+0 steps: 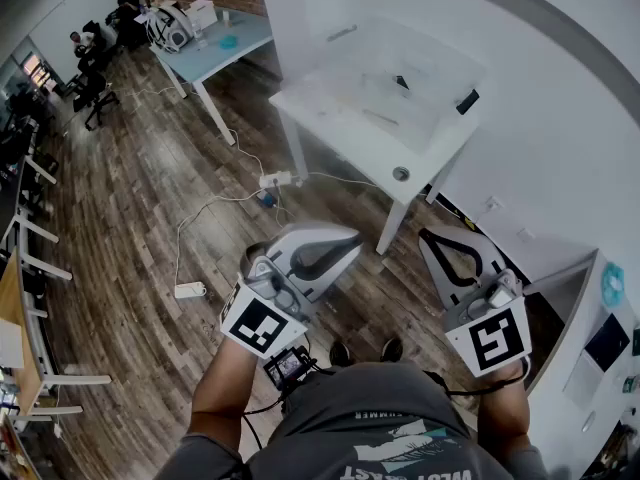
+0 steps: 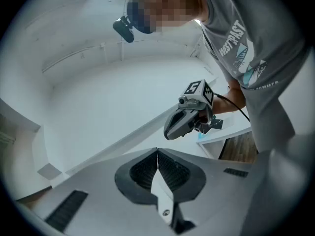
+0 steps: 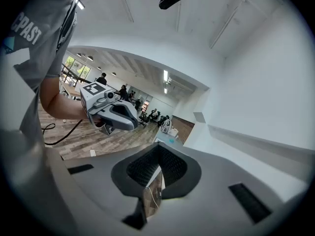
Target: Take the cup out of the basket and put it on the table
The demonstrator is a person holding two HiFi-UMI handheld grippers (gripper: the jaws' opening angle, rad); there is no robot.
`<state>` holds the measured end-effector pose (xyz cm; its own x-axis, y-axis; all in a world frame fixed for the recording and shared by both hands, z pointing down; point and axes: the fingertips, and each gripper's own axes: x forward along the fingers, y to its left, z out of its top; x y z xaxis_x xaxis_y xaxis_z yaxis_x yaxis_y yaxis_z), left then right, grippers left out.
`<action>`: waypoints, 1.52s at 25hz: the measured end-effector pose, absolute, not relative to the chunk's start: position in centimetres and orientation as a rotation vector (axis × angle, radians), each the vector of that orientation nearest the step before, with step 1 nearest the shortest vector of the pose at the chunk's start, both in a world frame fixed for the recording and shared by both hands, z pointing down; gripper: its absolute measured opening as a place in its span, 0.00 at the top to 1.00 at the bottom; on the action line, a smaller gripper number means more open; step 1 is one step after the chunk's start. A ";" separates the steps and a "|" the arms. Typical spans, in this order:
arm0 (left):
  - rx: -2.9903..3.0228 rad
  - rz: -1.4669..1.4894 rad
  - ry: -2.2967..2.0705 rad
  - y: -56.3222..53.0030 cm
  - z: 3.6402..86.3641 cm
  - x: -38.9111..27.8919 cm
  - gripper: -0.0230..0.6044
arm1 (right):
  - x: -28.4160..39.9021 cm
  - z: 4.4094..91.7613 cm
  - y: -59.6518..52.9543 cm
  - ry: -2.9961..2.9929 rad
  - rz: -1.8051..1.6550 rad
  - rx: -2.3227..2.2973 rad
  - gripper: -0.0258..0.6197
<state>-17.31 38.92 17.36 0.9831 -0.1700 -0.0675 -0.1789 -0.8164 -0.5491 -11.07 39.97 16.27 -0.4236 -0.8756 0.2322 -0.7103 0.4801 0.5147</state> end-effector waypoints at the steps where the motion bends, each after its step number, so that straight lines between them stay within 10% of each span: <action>1: -2.534 0.013 0.235 39.0 17.6 -17.4 0.95 | -11.1 16.5 40.1 -2.261 -0.453 1.326 0.94; 23: -2.456 -0.044 0.252 35.4 19.7 -20.9 0.95 | -14.4 17.4 36.1 -2.222 -0.625 1.354 0.94; 38: -2.465 -0.201 0.287 30.5 21.2 -9.8 0.95 | -3.1 18.3 30.2 -2.337 -0.602 1.366 0.94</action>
<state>-9.80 30.49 21.16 0.9645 -0.2537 0.0738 -0.1557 -0.7714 -0.6170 -3.08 30.22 18.28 -0.4640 -0.8805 0.0972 -0.7240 0.4402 0.5311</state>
